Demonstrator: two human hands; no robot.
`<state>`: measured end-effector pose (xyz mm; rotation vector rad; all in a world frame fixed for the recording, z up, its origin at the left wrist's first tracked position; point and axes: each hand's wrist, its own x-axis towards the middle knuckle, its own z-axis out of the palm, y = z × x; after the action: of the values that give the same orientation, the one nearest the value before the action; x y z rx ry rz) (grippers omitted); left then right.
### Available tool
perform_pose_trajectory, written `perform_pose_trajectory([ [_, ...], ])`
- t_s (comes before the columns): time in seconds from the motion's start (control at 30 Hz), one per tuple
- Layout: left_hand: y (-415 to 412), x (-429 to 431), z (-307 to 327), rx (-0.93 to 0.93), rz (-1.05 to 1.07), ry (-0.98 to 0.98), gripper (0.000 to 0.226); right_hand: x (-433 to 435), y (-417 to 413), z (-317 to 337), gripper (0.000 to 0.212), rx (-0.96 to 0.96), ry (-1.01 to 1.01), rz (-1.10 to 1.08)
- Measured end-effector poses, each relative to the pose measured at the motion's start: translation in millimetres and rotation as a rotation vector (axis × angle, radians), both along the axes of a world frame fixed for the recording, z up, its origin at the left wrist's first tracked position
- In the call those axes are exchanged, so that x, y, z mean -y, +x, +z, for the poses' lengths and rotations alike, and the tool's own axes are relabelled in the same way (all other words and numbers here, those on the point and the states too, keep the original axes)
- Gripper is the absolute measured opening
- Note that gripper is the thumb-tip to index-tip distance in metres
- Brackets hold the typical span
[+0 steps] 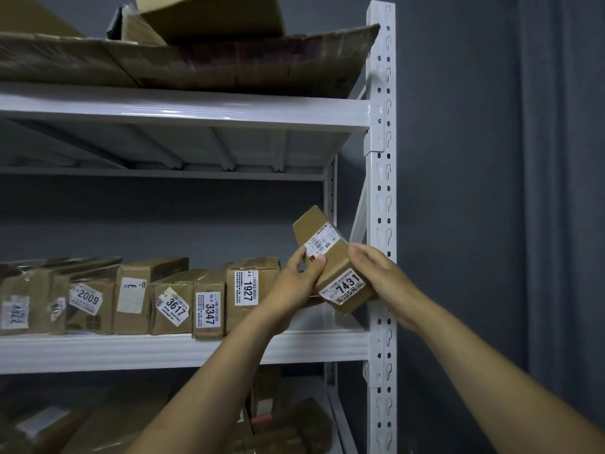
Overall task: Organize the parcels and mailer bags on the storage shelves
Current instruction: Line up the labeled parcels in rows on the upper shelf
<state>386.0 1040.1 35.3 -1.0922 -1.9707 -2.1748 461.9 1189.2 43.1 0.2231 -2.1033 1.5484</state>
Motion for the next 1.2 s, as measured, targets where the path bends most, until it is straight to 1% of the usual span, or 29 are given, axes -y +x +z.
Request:
perform_pose_trajectory([
  [0.07, 4, 1, -1, -0.076, 0.124, -0.048, 0.038, -3, -2, -5, 0.064, -0.035, 0.081, -0.042],
  [0.13, 3, 2, -3, -0.186, 0.255, -0.204, 0.037, -5, -8, -10, 0.066, -0.063, 0.226, -0.189],
  [0.2, 0, 3, -6, -0.278, 0.335, -0.373, 0.037, -5, -13, -13, 0.06, -0.086, 0.33, -0.326],
  [0.27, -1, 6, -9, -0.319, 0.331, -0.46, 0.036, -4, -16, -16, 0.05, -0.068, 0.38, -0.368],
  [0.33, -2, 12, -12, -0.336, 0.28, -0.511, 0.036, -6, -18, -17, 0.042, -0.034, 0.392, -0.345],
  [0.43, -2, 21, -16, -0.42, 0.235, -0.608, 0.037, -9, -22, -21, 0.043, 0.023, 0.463, -0.31],
  [0.5, 1, 27, -15, -0.516, 0.318, -0.615, 0.036, -9, -27, -26, 0.045, 0.041, 0.524, -0.287],
  [0.63, -2, 45, -6, -0.844, 0.719, -0.46, 0.038, -7, -33, -33, 0.055, 0.042, 0.557, -0.226],
  [0.7, -13, 58, -3, -0.923, 0.845, -0.426, 0.04, -6, -38, -35, 0.057, 0.049, 0.555, -0.204],
  [0.77, -29, 71, -2, -0.916, 0.89, -0.504, 0.047, -3, -43, -36, 0.055, 0.057, 0.55, -0.19],
  [0.9, -53, 93, -3, -0.762, 0.858, -0.91, 0.071, 4, -55, -36, 0.051, 0.085, 0.593, -0.145],
  [0.93, -57, 98, -3, -0.728, 0.845, -0.982, 0.075, 6, -59, -36, 0.051, 0.079, 0.61, -0.145],
  [0.97, -60, 103, -3, -0.695, 0.828, -1.012, 0.078, 8, -62, -36, 0.05, 0.071, 0.629, -0.149],
  [1.03, -65, 112, -3, -0.651, 0.789, -0.972, 0.08, 11, -68, -35, 0.048, 0.067, 0.648, -0.151],
  [1.13, -67, 116, -2, -0.65, 0.718, -0.948, 0.083, 12, -74, -35, 0.044, 0.085, 0.619, -0.133],
  [1.2, -67, 118, 0, -0.667, 0.659, -0.975, 0.09, 11, -77, -37, 0.043, 0.095, 0.586, -0.127],
])
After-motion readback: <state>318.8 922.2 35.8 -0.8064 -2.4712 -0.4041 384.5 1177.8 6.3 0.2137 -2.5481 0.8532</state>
